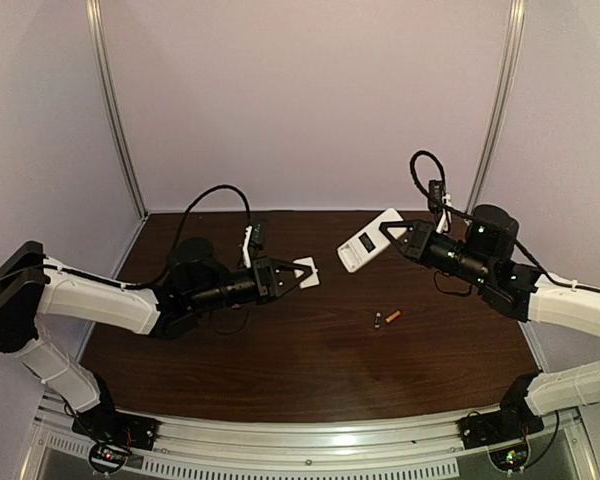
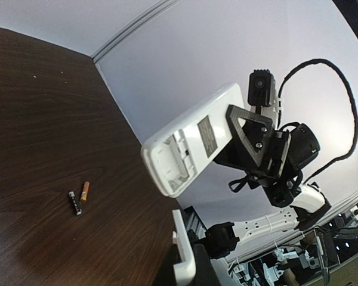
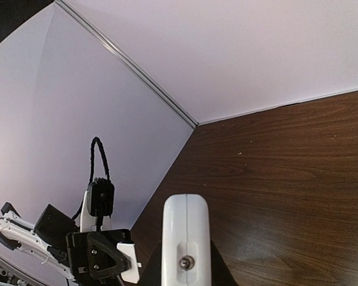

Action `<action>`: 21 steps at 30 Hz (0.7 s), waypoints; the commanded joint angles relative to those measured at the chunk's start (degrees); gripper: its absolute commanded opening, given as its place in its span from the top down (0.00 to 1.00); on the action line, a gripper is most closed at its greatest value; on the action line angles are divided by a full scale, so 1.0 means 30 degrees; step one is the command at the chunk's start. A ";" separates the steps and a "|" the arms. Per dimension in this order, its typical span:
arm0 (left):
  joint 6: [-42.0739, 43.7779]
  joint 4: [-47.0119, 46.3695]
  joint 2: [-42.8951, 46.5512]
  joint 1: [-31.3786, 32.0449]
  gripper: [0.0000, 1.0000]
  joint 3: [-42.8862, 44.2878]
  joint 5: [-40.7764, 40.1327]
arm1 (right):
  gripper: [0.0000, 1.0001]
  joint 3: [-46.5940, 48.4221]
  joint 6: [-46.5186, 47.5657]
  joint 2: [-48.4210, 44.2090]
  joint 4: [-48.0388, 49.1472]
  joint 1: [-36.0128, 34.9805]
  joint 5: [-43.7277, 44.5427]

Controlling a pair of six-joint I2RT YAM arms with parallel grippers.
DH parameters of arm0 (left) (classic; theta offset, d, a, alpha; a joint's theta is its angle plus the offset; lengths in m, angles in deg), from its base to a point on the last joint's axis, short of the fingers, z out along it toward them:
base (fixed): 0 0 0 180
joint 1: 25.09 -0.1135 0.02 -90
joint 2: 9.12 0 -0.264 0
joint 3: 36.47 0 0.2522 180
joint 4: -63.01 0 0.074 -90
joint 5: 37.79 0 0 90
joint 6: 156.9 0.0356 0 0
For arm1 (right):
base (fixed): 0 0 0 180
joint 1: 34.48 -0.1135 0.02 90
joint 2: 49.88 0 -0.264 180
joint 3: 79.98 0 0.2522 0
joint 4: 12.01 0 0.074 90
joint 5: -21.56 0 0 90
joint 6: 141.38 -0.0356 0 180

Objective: Load the batteries into the remote control
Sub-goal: Load the battery cover at the center of the board.

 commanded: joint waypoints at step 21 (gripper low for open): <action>0.2093 0.7646 -0.4664 -0.2471 1.00 0.0733 0.1818 | 1.00 -0.1527 0.0284 -0.1576 -0.1229 0.2639 -0.2954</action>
